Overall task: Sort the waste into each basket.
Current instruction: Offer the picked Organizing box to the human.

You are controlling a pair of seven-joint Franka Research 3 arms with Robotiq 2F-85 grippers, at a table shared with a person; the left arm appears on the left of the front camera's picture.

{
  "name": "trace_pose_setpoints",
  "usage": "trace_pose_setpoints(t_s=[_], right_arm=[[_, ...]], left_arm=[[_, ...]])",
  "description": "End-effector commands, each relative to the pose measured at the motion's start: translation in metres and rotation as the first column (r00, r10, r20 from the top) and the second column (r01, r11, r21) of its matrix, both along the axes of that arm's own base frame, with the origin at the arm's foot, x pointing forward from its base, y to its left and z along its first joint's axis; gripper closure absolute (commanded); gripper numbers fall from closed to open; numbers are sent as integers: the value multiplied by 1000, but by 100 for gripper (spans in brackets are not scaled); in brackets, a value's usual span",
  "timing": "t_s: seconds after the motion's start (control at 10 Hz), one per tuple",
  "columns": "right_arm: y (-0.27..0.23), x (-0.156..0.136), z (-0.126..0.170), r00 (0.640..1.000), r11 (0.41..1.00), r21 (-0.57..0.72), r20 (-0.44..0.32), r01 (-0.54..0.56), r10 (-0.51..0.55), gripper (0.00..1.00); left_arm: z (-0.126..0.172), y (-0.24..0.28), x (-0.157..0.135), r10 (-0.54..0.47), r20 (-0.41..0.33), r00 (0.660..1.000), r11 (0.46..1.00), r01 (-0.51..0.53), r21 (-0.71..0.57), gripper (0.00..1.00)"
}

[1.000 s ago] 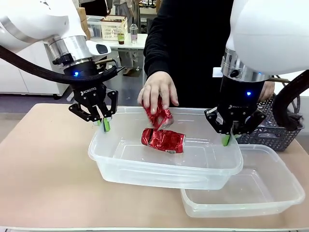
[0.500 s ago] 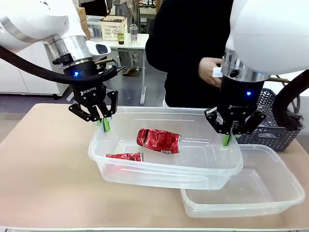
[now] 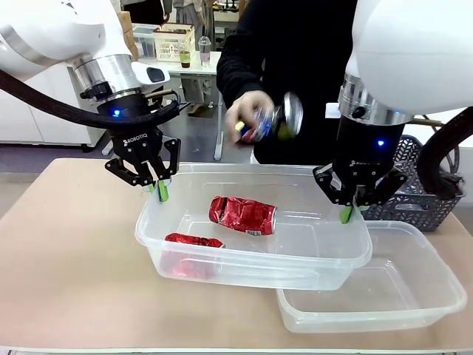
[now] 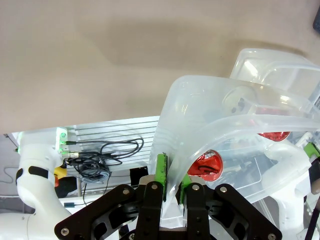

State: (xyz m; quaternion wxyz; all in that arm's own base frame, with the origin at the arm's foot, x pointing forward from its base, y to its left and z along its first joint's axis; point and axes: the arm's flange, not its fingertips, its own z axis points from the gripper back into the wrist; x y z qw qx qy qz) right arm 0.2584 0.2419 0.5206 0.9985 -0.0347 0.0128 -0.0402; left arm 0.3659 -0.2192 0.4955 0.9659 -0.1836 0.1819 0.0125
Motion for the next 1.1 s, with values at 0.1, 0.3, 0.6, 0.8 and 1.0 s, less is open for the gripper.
trace_pose_setpoints(t_s=[0.1, 0.3, 0.6, 0.8, 1.0], right_arm=[[5, 0, 2, 1000, 1000, 4, -13, -22, 22, 94], [5, 0, 2, 1000, 1000, 4, -13, -22, 22, 94], [5, 0, 2, 1000, 1000, 4, -13, -22, 22, 94], [5, 0, 2, 1000, 1000, 4, -13, -22, 22, 94], [5, 0, 2, 1000, 1000, 4, -13, -22, 22, 94]], left_arm=[[5, 0, -1, 8, 7, 1000, 1000, -8, -19, 92], [5, 0, -1, 8, 7, 1000, 1000, -8, -19, 92], [5, 0, -1, 8, 7, 1000, 1000, -8, -19, 92], [5, 0, -1, 8, 7, 1000, 1000, -8, -19, 92], [5, 0, -1, 8, 7, 1000, 1000, -8, -19, 92]])
